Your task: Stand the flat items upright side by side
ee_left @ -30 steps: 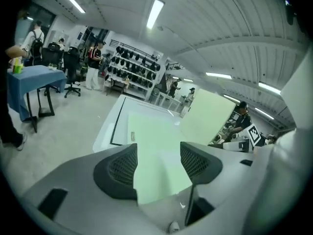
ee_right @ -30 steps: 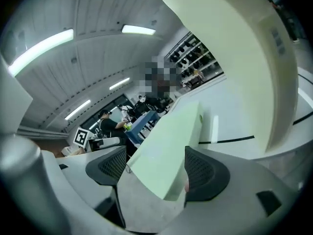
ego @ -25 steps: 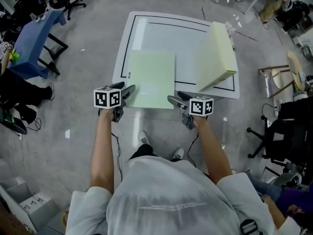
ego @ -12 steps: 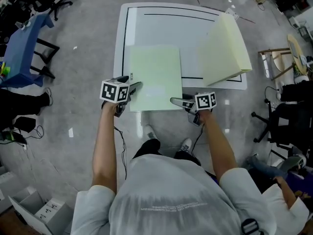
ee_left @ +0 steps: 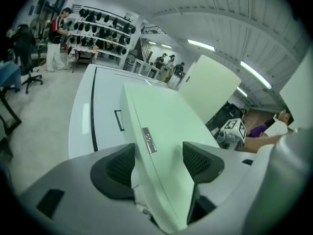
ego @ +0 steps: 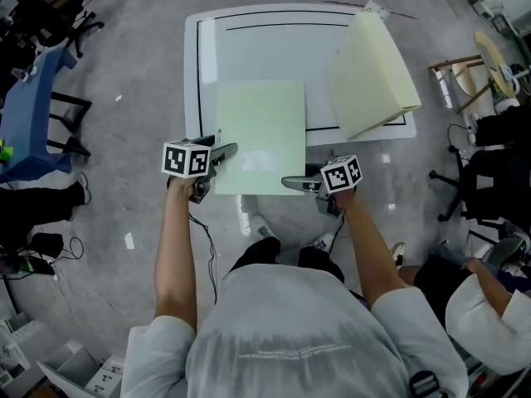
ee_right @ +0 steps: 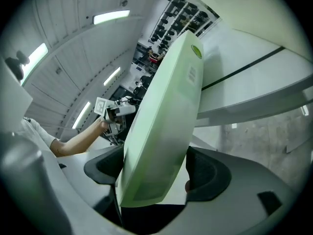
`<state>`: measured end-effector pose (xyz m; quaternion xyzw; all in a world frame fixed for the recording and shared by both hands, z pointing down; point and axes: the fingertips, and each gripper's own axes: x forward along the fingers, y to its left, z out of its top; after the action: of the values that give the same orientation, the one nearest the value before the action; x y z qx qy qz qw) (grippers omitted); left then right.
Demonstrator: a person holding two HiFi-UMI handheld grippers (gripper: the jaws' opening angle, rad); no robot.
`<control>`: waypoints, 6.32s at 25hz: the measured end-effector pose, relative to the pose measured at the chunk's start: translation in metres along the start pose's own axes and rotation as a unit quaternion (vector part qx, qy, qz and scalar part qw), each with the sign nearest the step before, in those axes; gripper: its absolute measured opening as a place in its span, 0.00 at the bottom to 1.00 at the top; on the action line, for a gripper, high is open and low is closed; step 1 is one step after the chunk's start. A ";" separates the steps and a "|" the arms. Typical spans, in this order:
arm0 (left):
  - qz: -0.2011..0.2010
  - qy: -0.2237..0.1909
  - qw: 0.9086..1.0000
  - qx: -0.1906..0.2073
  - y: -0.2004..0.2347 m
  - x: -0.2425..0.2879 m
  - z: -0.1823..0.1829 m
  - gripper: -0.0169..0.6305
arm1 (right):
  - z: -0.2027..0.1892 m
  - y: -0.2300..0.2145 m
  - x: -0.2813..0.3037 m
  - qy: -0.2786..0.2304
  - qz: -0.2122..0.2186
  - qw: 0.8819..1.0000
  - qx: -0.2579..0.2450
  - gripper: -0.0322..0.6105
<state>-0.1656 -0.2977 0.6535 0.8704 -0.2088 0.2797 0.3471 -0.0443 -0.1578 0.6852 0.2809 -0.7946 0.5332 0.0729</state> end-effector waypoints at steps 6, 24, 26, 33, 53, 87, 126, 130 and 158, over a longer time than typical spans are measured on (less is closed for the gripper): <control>-0.006 -0.048 0.999 -0.025 -0.004 -0.004 0.019 0.52 | -0.006 0.015 -0.002 0.015 -0.033 0.997 -0.064 0.67; -0.099 -0.197 0.975 0.021 -0.100 -0.025 0.116 0.56 | 0.068 0.078 -0.104 -0.072 -0.133 0.935 -0.322 0.67; -0.124 -0.196 0.972 0.033 -0.102 -0.023 0.128 0.56 | 0.077 0.081 -0.107 -0.079 -0.167 0.920 -0.346 0.67; -0.213 -0.155 0.957 0.117 -0.104 -0.003 0.174 0.59 | 0.093 0.077 -0.096 -0.132 -0.276 0.885 -0.350 0.67; -0.372 -0.116 0.868 0.307 -0.151 0.065 0.210 0.60 | 0.094 0.024 -0.085 -0.142 -0.480 0.821 -0.276 0.68; -0.382 -0.059 0.845 0.369 -0.159 0.171 0.221 0.61 | 0.091 -0.099 -0.136 -0.123 -0.651 0.749 0.009 0.68; -0.174 -0.245 0.864 0.403 -0.192 -0.013 0.218 0.07 | 0.059 0.128 -0.285 -0.282 -0.674 0.660 -0.172 0.25; -0.194 -0.271 0.858 0.391 -0.218 -0.061 0.224 0.06 | 0.079 0.184 -0.291 -0.332 -0.655 0.642 -0.219 0.09; -0.219 -0.280 0.800 0.483 -0.268 -0.135 0.198 0.06 | 0.096 0.275 -0.265 -0.352 -0.622 0.634 -0.296 0.09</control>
<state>-0.0501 -0.2374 0.3182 0.9882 0.0612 0.0049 -0.1404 0.0498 -0.0706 0.3127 0.8383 -0.5125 -0.0416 0.1813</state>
